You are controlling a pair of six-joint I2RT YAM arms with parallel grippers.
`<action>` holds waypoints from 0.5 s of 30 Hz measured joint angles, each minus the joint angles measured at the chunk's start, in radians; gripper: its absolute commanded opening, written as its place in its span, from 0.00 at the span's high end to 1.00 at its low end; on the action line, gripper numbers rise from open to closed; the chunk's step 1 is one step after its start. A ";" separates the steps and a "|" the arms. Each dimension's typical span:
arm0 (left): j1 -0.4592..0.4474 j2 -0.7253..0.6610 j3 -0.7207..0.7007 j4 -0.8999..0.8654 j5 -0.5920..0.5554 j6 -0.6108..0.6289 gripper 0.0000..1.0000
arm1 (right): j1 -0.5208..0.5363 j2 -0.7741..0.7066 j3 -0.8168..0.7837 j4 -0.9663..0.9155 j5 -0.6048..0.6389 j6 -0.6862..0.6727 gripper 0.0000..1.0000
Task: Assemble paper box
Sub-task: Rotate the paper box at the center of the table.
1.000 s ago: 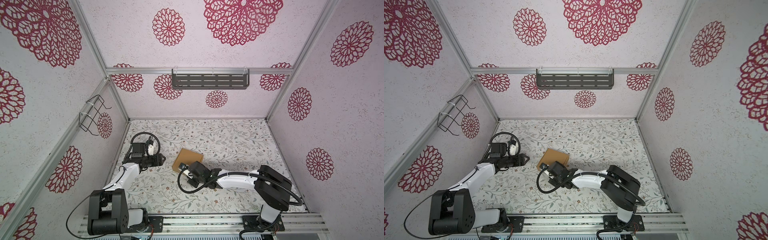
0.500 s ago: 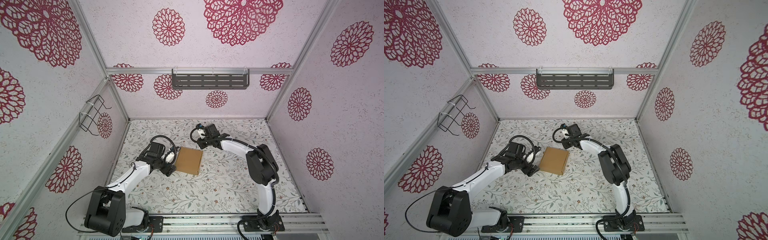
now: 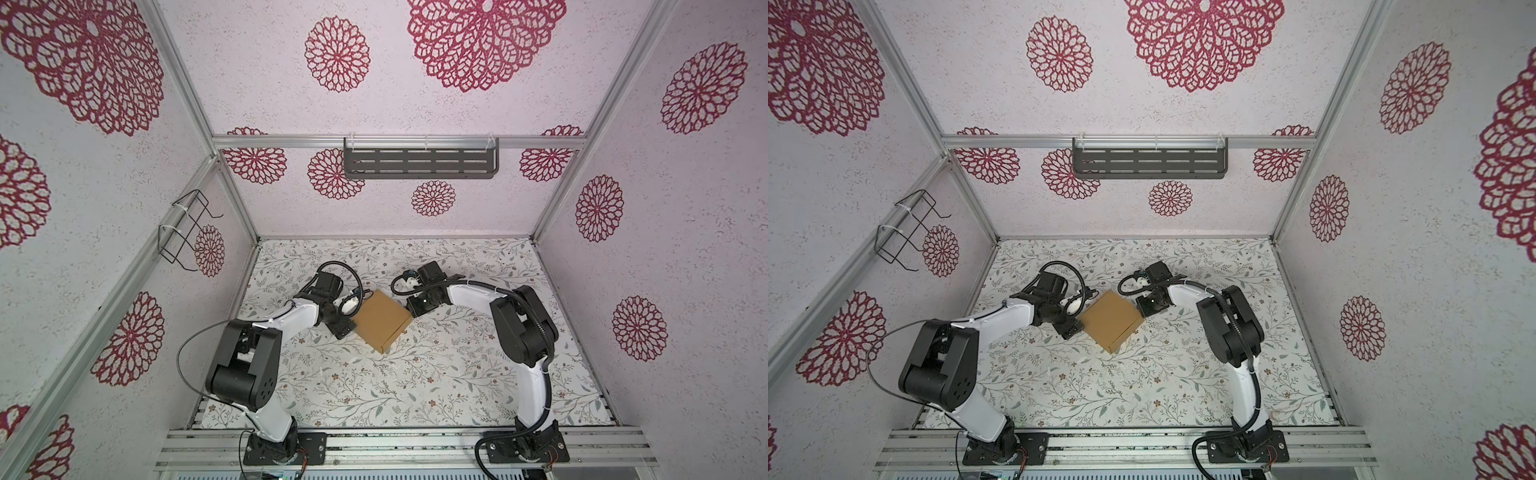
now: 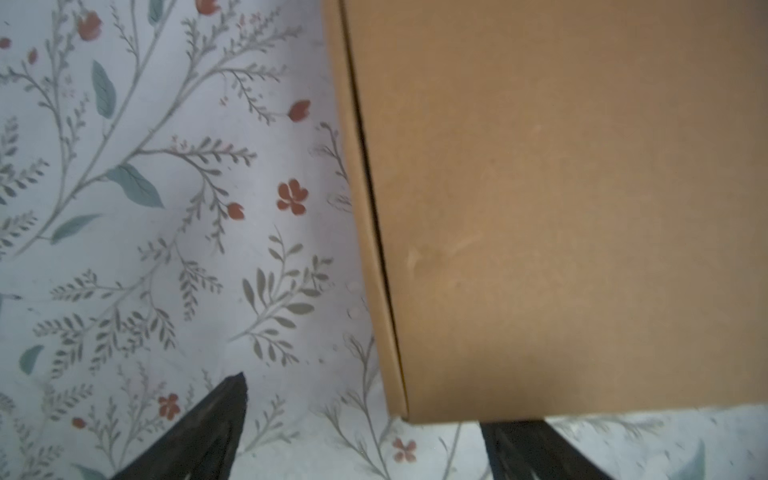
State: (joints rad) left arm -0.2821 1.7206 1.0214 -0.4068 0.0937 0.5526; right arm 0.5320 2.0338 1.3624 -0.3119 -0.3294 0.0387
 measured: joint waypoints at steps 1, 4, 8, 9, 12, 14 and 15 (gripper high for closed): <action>-0.001 0.023 0.027 0.005 -0.001 0.000 0.09 | -0.002 -0.023 -0.028 0.003 0.000 0.005 0.87; -0.008 0.072 0.090 0.014 -0.003 -0.003 0.08 | -0.006 -0.082 -0.103 0.030 0.006 0.016 0.87; -0.019 0.097 0.125 0.021 -0.002 -0.003 0.08 | -0.007 -0.136 -0.190 0.077 0.014 0.046 0.87; -0.022 0.101 0.130 0.022 -0.003 -0.004 0.08 | -0.007 -0.147 -0.211 0.088 0.014 0.058 0.87; -0.023 0.119 0.145 0.023 -0.003 -0.007 0.07 | -0.006 -0.170 -0.264 0.125 0.015 0.089 0.87; -0.023 0.126 0.150 0.025 -0.003 -0.010 0.06 | -0.005 -0.183 -0.296 0.149 0.015 0.108 0.88; -0.023 0.129 0.153 0.026 -0.003 -0.013 0.06 | -0.005 -0.192 -0.314 0.162 0.015 0.119 0.88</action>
State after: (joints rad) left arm -0.3054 1.8500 1.1740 -0.3809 0.0902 0.5400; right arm 0.5274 1.8423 1.0489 -0.1501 -0.3141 0.1574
